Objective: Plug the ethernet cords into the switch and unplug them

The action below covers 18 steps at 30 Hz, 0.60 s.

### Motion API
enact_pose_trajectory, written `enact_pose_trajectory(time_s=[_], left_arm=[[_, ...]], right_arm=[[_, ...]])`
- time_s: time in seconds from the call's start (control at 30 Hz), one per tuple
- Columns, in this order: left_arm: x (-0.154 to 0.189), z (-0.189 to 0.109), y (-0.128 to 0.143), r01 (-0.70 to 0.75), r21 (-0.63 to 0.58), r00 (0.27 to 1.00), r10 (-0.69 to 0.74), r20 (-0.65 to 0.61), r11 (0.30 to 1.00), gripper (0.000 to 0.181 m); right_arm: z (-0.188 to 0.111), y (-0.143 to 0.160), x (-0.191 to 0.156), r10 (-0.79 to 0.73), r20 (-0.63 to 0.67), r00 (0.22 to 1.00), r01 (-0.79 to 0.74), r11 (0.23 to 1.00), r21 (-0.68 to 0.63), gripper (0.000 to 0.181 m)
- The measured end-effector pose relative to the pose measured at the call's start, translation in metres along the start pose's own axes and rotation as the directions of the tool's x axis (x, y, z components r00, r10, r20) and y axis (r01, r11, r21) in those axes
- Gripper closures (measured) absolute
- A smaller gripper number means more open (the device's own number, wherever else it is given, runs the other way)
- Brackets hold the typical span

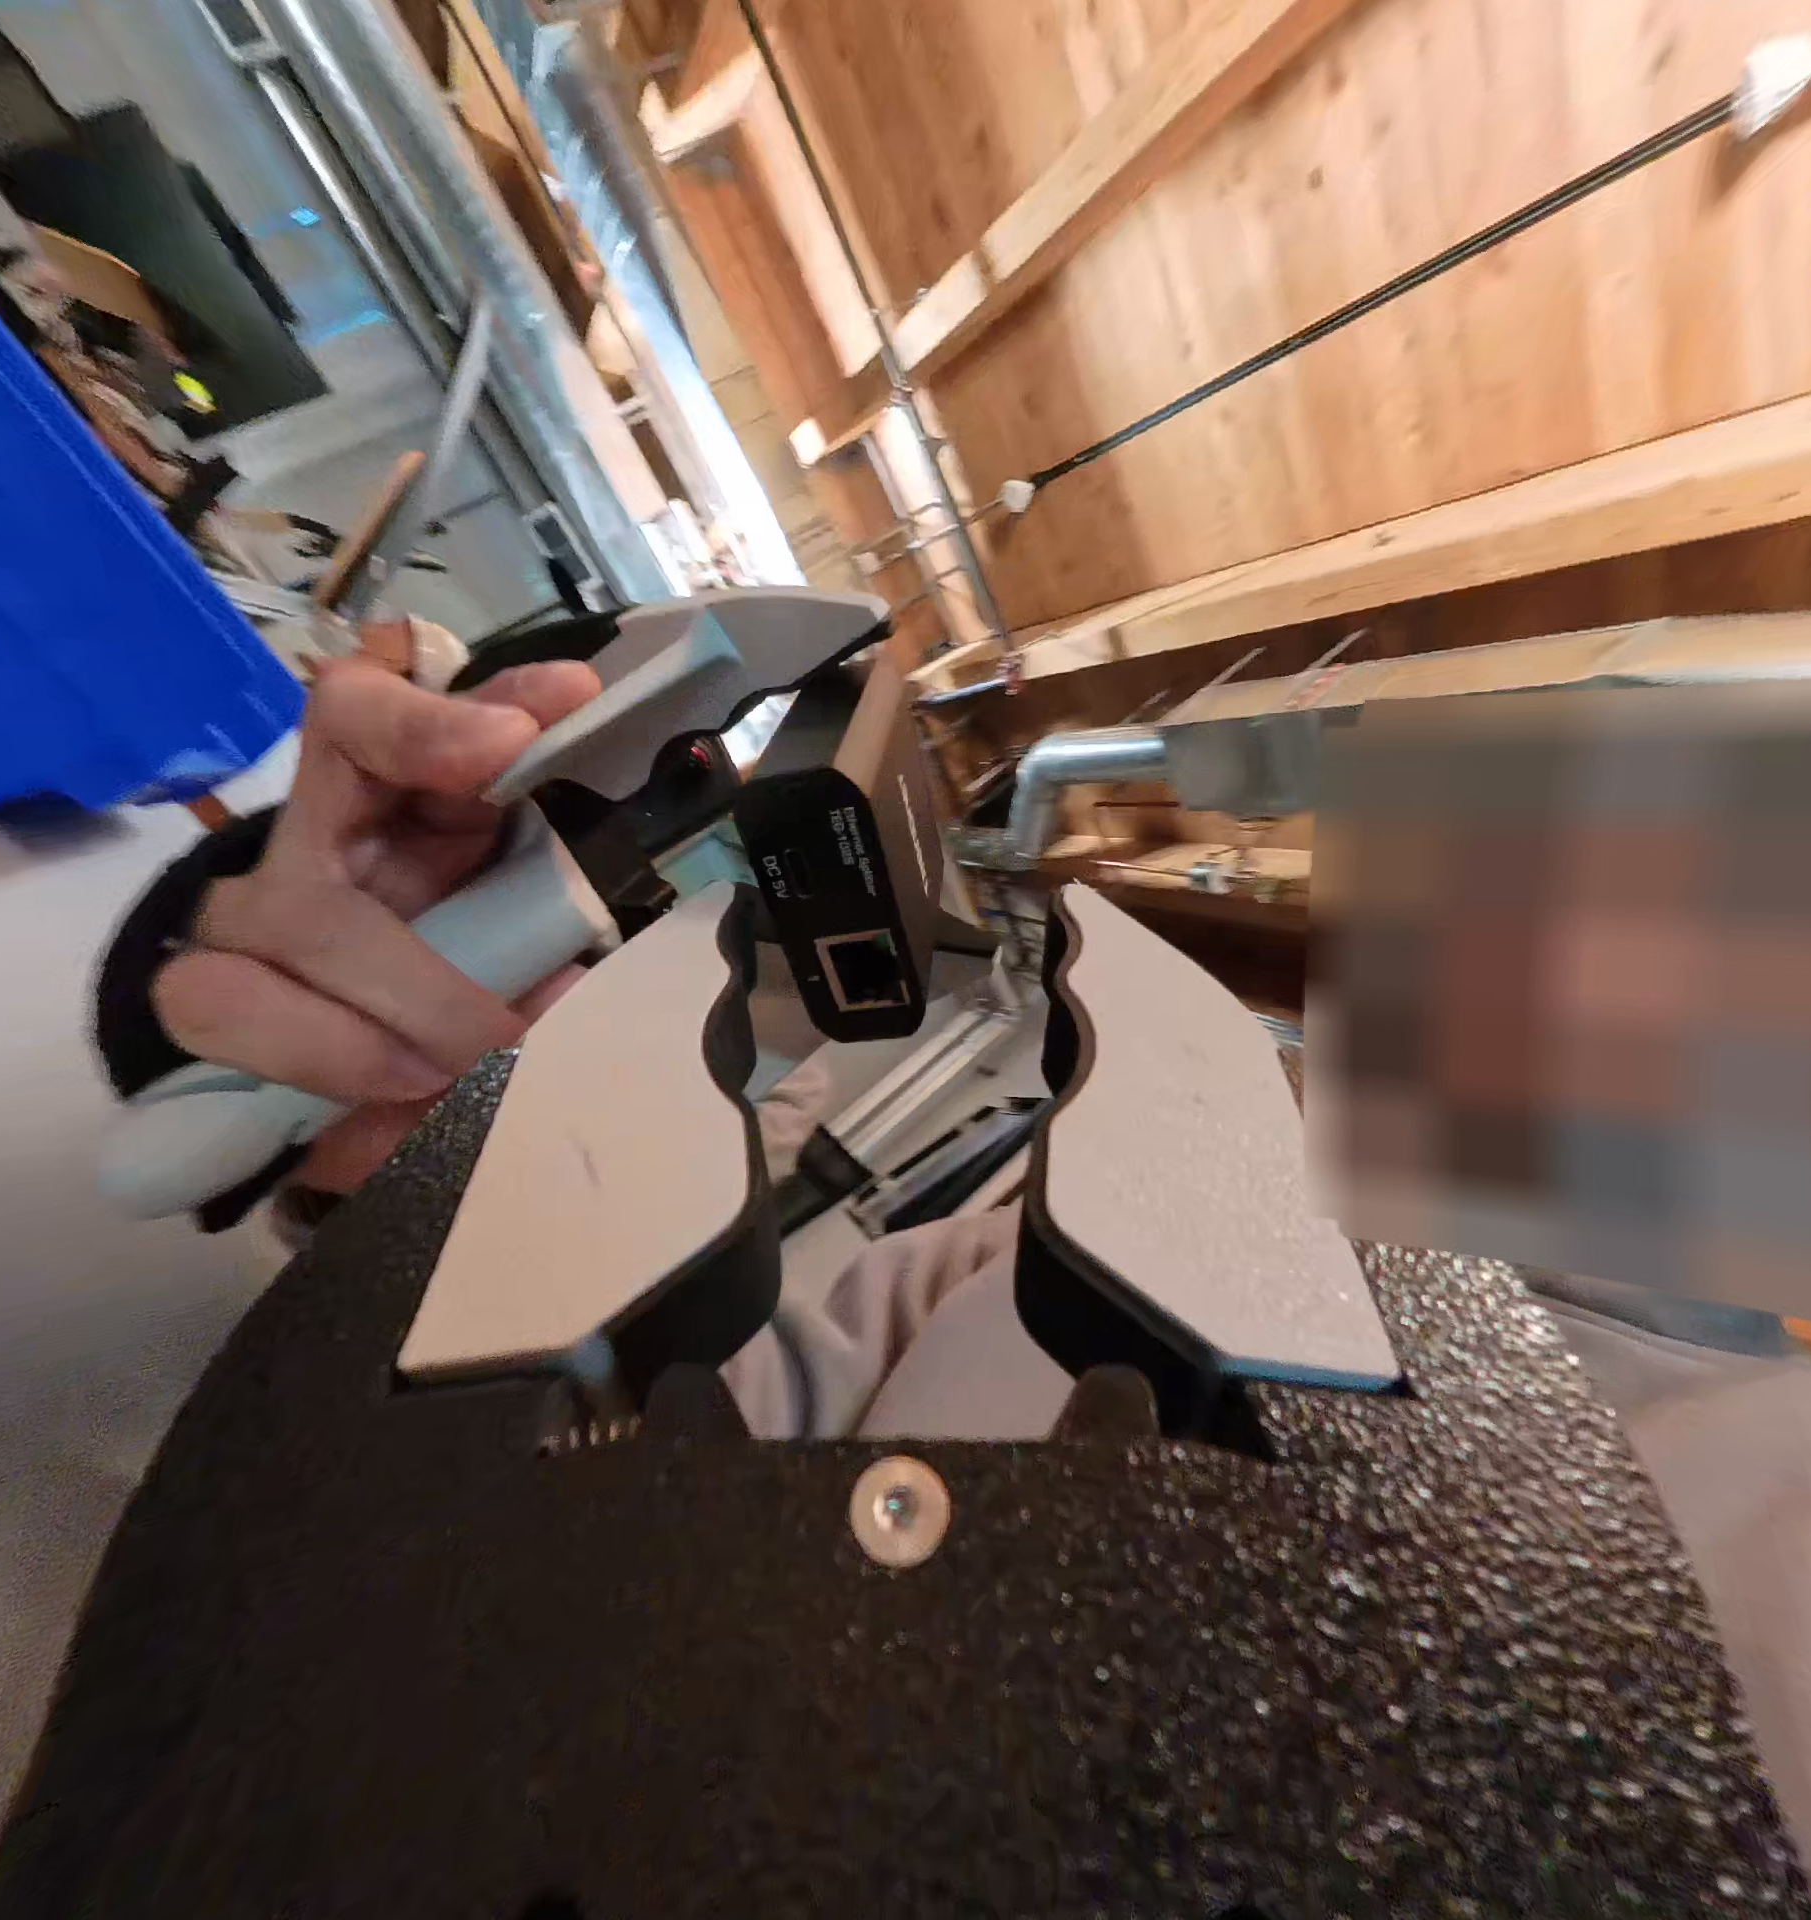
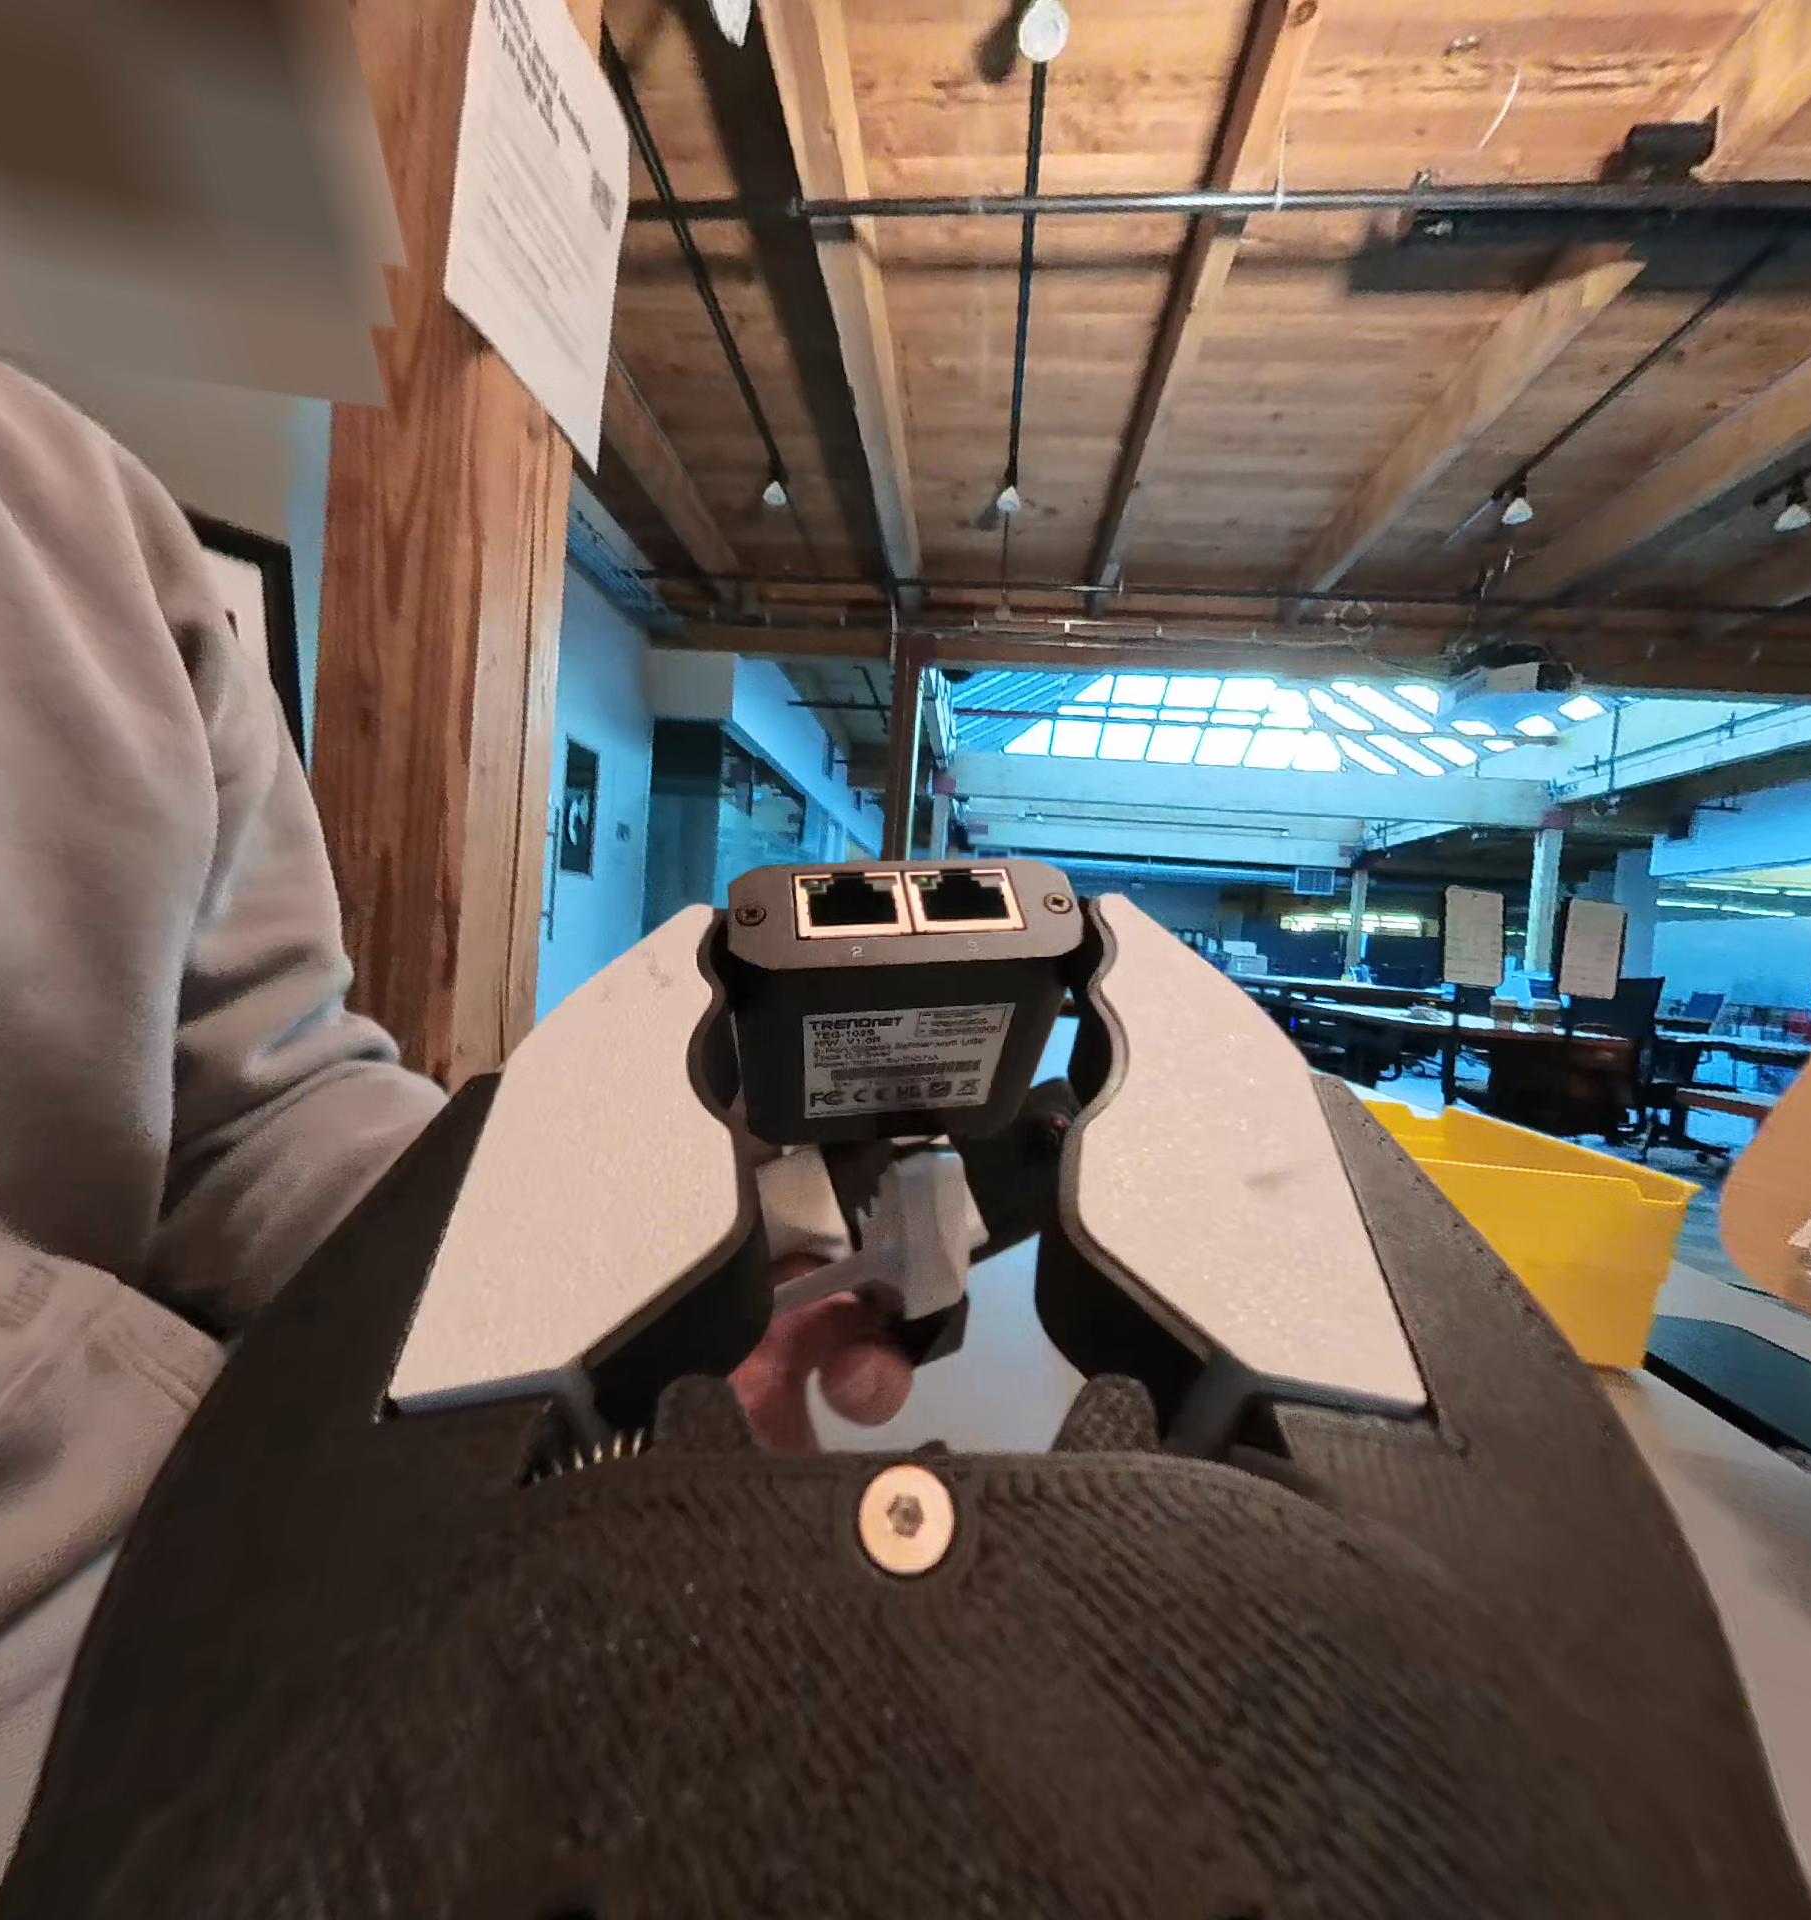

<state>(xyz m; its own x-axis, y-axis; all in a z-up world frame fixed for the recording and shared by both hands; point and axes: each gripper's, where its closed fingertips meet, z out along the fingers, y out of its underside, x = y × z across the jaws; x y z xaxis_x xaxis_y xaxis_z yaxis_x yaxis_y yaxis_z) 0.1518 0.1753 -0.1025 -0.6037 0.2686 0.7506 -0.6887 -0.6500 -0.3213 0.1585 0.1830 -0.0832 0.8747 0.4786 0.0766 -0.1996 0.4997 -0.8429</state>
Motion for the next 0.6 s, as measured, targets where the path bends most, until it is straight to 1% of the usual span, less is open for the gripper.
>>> enact_pose_trajectory(time_s=[0.07,0.13,0.17,0.27,0.33,0.4,0.47,0.5,0.53,0.6], left_arm=[[-0.002,0.005,0.009,0.044,-0.027,0.998,-0.045,-0.054,0.999,0.131],[-0.005,0.008,0.013,0.061,-0.036,0.996,-0.064,-0.068,0.997,0.144],[-0.008,0.008,0.011,0.069,-0.021,0.995,-0.070,-0.066,0.997,0.153],[-0.010,0.005,0.008,0.097,-0.009,0.992,-0.097,-0.084,0.995,0.157],[-0.018,0.002,0.005,0.084,0.005,0.996,-0.084,-0.017,0.996,0.158],[-0.029,-0.003,0.004,0.090,-0.024,0.993,-0.088,0.082,0.996,0.157],[-0.042,-0.012,0.000,0.126,-0.046,0.970,-0.114,0.213,0.991,0.158],[-0.047,-0.016,0.001,0.149,-0.076,0.956,-0.124,0.266,0.986,0.158],[-0.051,-0.020,0.002,0.178,-0.098,0.940,-0.140,0.310,0.979,0.158],[-0.053,-0.023,0.004,0.198,-0.138,0.924,-0.138,0.356,0.970,0.158]], right_arm=[[0.001,0.008,-0.003,-0.038,0.011,0.999,0.039,0.998,-0.044,0.118],[0.002,0.015,-0.007,-0.058,0.036,0.998,0.061,0.994,-0.089,0.118],[0.002,0.017,-0.008,-0.058,0.044,0.997,0.062,0.993,-0.100,0.118],[0.001,0.020,-0.007,-0.069,0.042,0.997,0.074,0.988,-0.133,0.118],[-0.005,0.027,-0.002,-0.085,0.023,0.996,0.088,0.975,-0.203,0.118],[-0.014,0.037,0.003,-0.125,0.004,0.992,0.119,0.943,-0.312,0.118],[-0.024,0.051,0.013,-0.238,-0.023,0.971,0.201,0.867,-0.456,0.118],[-0.028,0.056,0.016,-0.305,-0.017,0.952,0.254,0.822,-0.509,0.114],[-0.030,0.059,0.019,-0.366,-0.013,0.930,0.299,0.778,-0.552,0.109],[-0.031,0.066,0.020,-0.443,0.021,0.897,0.360,0.700,-0.617,0.106]])
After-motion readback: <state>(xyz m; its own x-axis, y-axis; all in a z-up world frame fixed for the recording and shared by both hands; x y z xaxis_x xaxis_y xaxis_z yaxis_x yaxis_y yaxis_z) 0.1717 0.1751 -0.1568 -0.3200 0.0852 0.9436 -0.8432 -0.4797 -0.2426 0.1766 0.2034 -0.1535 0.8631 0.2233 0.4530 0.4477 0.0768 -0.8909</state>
